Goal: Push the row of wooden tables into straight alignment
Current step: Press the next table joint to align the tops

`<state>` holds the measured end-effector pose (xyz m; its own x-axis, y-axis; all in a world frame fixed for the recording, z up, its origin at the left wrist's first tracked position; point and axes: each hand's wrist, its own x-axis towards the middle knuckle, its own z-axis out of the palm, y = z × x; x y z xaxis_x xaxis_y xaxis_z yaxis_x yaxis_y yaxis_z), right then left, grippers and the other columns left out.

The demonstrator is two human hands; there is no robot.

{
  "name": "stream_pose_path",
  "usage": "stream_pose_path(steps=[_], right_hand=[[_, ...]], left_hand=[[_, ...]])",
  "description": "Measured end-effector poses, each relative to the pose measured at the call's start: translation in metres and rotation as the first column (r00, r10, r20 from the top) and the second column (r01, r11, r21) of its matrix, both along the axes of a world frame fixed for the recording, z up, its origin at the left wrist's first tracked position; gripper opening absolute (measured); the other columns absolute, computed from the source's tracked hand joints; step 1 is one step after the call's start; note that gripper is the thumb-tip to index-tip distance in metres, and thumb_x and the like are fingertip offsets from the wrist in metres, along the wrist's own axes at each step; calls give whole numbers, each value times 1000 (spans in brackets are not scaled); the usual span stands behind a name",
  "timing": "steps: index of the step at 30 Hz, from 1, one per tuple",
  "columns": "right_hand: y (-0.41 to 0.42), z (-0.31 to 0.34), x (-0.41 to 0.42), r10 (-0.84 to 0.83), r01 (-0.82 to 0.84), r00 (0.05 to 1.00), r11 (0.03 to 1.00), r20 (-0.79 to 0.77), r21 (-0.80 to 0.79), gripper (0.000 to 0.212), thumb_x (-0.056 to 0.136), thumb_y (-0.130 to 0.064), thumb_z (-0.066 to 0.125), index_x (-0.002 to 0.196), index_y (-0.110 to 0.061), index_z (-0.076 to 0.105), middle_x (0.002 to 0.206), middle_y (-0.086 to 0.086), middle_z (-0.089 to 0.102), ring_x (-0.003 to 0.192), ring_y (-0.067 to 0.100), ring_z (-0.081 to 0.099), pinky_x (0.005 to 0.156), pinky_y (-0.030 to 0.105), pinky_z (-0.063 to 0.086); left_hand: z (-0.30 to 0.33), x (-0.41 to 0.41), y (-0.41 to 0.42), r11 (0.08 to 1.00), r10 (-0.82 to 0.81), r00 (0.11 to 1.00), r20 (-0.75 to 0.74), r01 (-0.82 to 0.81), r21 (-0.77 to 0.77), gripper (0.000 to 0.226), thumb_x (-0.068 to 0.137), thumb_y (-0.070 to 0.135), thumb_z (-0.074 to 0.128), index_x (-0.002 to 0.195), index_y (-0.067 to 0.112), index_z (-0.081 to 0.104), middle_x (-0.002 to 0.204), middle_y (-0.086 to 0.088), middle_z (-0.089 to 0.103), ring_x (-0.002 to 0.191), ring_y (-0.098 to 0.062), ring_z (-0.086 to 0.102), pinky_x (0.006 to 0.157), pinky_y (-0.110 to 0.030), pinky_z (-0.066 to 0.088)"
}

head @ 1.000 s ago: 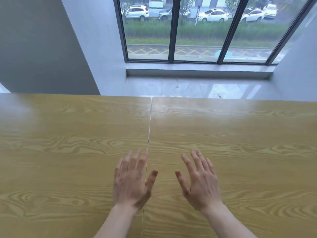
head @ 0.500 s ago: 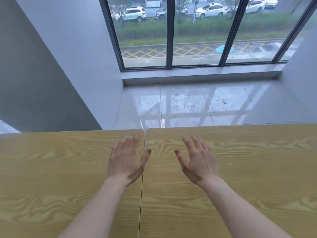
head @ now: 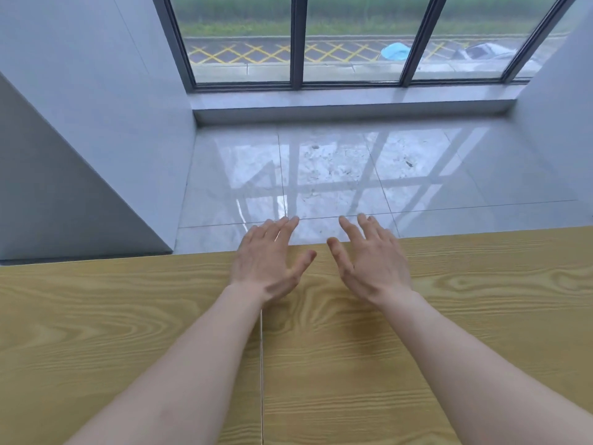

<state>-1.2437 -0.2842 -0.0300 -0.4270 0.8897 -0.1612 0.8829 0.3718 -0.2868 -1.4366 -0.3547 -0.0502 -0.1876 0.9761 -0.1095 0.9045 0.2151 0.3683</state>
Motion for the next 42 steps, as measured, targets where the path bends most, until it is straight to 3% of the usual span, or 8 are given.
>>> stream_pose_path(steps=[9,13,15,22,25,29,38,42], right_hand=[[21,-41,-4,-16,14,998,1000,64,20,91,89,-68,-11,158,-33,39,166,4,37,158,23,18,128,44,2],[22,-48,-4,-13,2,997,990,76,143,79,99,-58,-2,114,-24,68,112,3,71,117,30,57,116,45,27],[20,-46,-7,-23,9,995,990,97,142,77,100,-56,-2,98,-21,66,95,3,68,101,30,58,105,45,33],[21,-41,-15,-43,30,992,994,119,105,68,96,-59,-7,84,-24,50,89,5,64,95,30,53,100,45,32],[21,-41,-20,-43,27,990,992,133,124,69,95,-60,-9,83,-23,48,89,8,66,92,31,52,98,46,33],[21,-39,-28,-86,68,985,990,148,124,72,92,-61,-13,82,-22,46,89,10,67,85,29,45,98,46,33],[23,-38,-29,-54,31,983,991,174,128,93,90,-60,-16,93,-13,64,92,13,68,92,34,57,95,46,33],[18,-47,-25,-46,32,995,987,88,158,85,100,-59,-1,92,-11,68,88,16,68,88,37,57,92,50,38]], left_hand=[[-16,6,28,989,-103,994,-37,98,-114,76,98,73,23,163,34,17,158,2,47,146,-25,39,125,-40,15],[-12,10,37,978,-117,989,-85,100,-183,72,98,72,15,158,34,28,113,-6,73,117,-34,60,95,-43,34],[-13,7,36,980,-113,989,-97,95,-175,74,96,74,12,152,33,36,99,-6,72,109,-33,63,86,-43,33],[-13,4,36,982,-124,988,-93,108,-157,80,91,77,5,143,26,37,65,4,55,78,-30,52,85,-44,34],[-15,2,37,982,-135,987,-85,122,-145,75,94,74,4,135,23,40,69,1,62,82,-33,60,97,-48,33],[-21,0,39,984,-155,985,-75,147,-104,67,96,70,4,123,21,40,79,-5,71,86,-35,64,96,-48,31],[-18,-4,43,980,-184,979,-86,175,-94,60,95,68,5,110,19,37,61,1,57,75,-34,61,93,-47,31],[-10,0,39,978,-182,974,-135,165,-131,65,91,72,-1,110,21,35,68,-3,66,80,-34,64,94,-48,33]])
